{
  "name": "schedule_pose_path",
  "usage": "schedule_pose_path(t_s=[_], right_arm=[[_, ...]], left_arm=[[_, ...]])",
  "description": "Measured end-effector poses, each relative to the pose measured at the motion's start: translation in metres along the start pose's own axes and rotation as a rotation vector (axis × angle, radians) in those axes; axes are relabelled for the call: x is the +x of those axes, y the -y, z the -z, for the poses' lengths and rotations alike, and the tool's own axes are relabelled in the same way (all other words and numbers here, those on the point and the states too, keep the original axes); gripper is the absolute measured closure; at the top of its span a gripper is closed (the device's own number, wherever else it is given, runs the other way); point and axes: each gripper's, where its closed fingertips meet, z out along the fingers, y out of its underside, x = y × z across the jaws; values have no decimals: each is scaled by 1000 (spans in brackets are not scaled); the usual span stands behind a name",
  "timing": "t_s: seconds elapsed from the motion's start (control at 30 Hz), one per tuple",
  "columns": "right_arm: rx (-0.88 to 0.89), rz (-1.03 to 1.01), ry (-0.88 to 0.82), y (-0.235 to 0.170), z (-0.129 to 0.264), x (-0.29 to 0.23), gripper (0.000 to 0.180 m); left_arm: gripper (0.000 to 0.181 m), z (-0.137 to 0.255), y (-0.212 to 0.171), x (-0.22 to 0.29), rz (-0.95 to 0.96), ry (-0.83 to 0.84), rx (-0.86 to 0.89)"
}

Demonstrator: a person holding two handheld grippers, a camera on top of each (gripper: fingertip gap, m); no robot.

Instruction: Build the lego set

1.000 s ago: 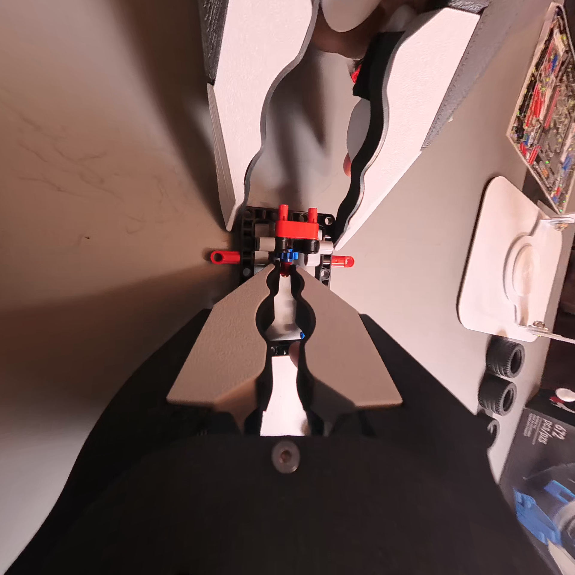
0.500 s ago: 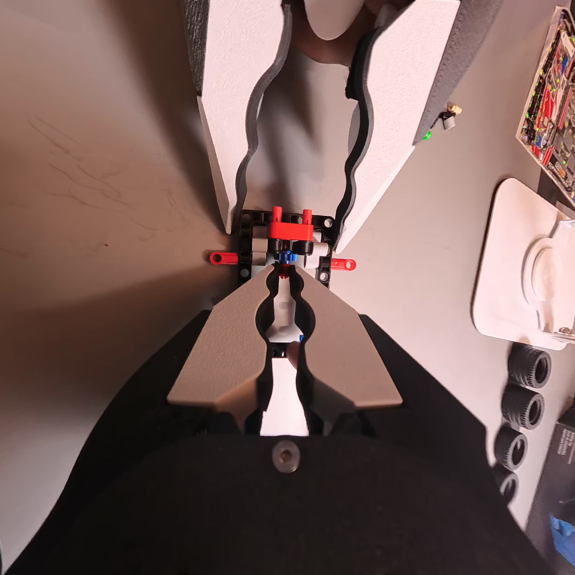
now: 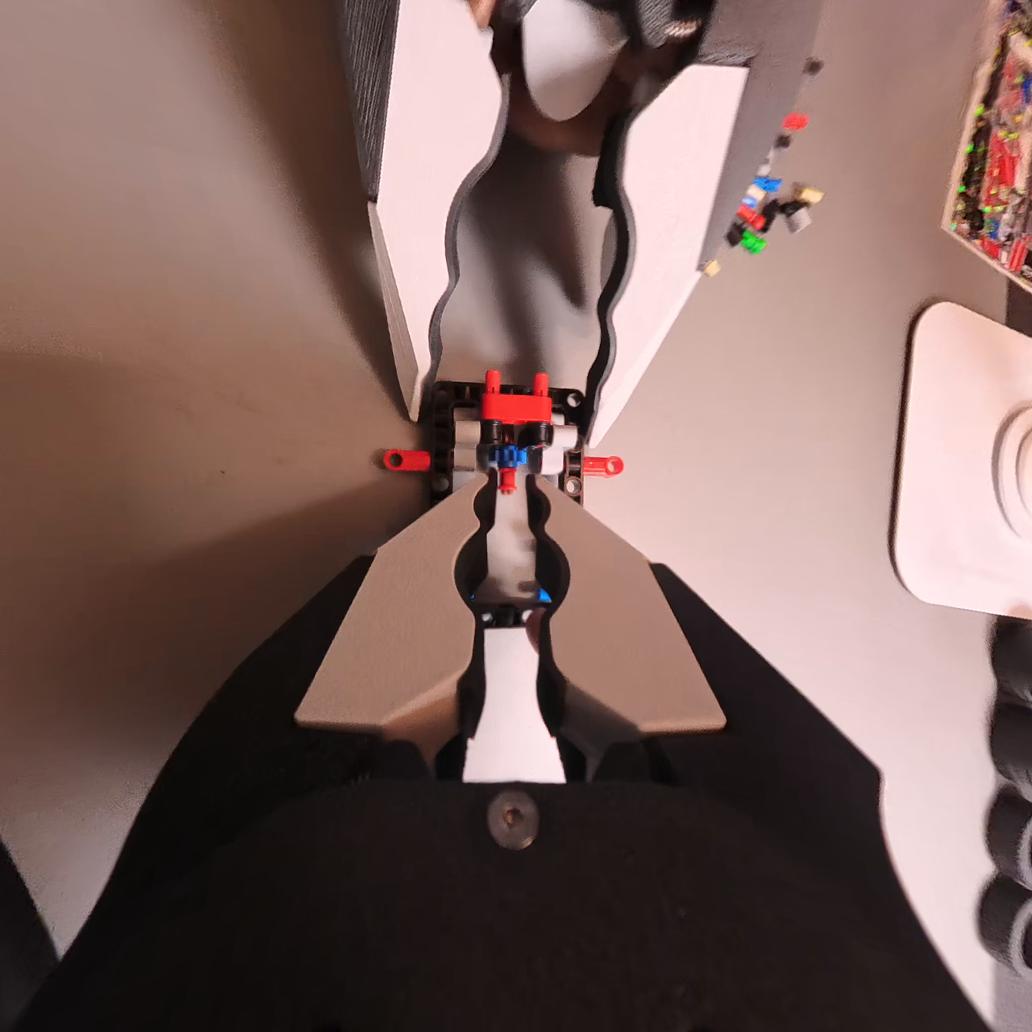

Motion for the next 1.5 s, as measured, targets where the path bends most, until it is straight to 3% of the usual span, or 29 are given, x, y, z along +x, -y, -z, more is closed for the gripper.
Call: schedule_pose_path(t_s=[0.5, 1.5], right_arm=[[10, -32, 31, 0, 1, -5, 179], [-10, -45, 19, -1, 1, -6, 177]], left_arm=[[122, 4, 5, 3, -131, 23, 48], [122, 4, 1, 3, -113, 18, 10]])
